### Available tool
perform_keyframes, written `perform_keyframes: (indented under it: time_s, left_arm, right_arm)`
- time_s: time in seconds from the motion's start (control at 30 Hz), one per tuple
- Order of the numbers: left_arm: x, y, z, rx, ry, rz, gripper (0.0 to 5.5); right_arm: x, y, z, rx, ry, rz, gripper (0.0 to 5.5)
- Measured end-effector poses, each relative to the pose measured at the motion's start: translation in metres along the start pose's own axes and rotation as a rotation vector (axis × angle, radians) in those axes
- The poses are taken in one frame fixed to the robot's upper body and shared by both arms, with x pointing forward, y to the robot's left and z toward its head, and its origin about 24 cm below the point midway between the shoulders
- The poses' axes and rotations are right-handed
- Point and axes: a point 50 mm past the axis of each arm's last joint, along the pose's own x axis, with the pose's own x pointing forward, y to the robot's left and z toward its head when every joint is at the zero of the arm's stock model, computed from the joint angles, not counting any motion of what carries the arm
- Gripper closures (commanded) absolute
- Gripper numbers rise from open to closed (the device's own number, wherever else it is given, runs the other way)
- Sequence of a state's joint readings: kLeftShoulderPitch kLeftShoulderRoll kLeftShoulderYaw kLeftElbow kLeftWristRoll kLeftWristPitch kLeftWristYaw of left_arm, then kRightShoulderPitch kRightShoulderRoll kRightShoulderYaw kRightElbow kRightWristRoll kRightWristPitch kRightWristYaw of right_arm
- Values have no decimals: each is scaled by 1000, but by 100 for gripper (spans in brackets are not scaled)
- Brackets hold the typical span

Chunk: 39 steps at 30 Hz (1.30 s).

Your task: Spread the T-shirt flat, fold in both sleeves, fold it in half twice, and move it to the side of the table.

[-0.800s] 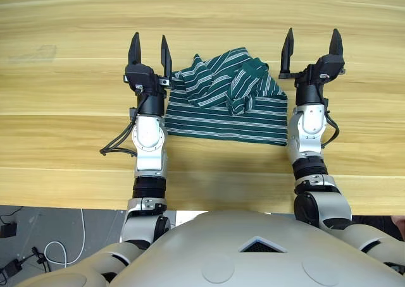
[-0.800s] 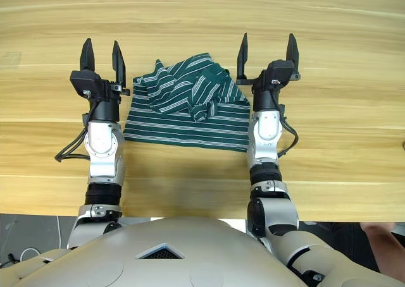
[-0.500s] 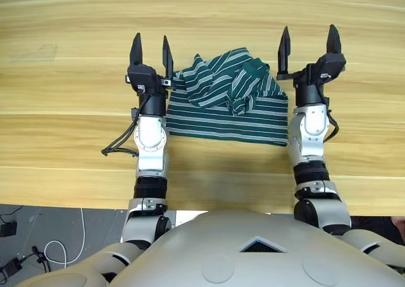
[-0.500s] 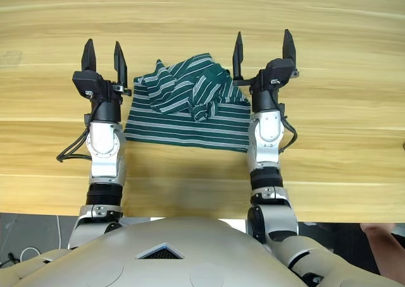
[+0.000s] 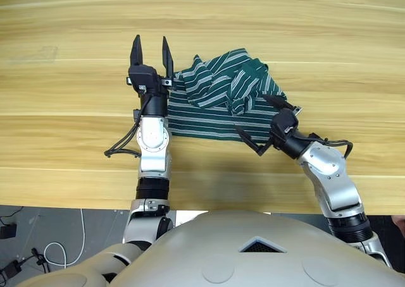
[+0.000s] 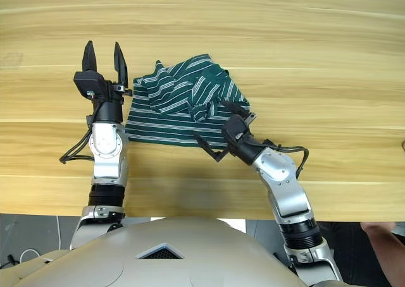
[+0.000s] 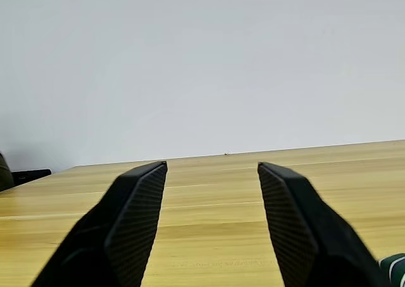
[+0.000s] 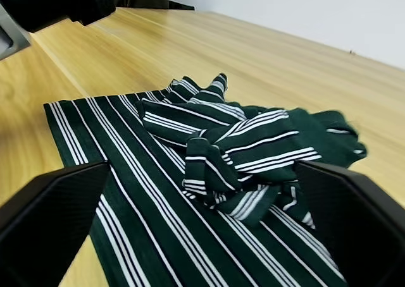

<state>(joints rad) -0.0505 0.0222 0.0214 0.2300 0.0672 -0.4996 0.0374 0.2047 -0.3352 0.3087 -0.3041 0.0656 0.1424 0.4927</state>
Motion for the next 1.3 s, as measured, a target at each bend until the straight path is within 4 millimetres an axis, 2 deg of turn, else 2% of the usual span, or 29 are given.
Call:
perform_keyframes:
  time_s: [0.3, 0.43, 0.87, 1.03, 1.17, 1.3]
  left_arm:
    - [0, -1, -4, 9, 17, -7, 284]
    - [0, -1, -5, 9, 20, -8, 284]
    - [-1, -3, -6, 27, 24, -22, 284]
    - [-1, -3, -6, 27, 16, -16, 284]
    - [-1, -2, -6, 27, 13, -14, 284]
    - [-1, -2, -7, 27, 18, -12, 284]
  right_arm:
    - [21, 3, -10, 65, 15, -22, 201]
    - [22, 2, -20, 95, 45, -41, 277]
    - [23, 3, -29, 66, 66, -41, 537]
    - [23, 3, -30, 46, 64, -3, 547]
    - [20, -3, -28, -43, 73, 48, 547]
    - [10, -17, -27, -107, 98, 99, 547]
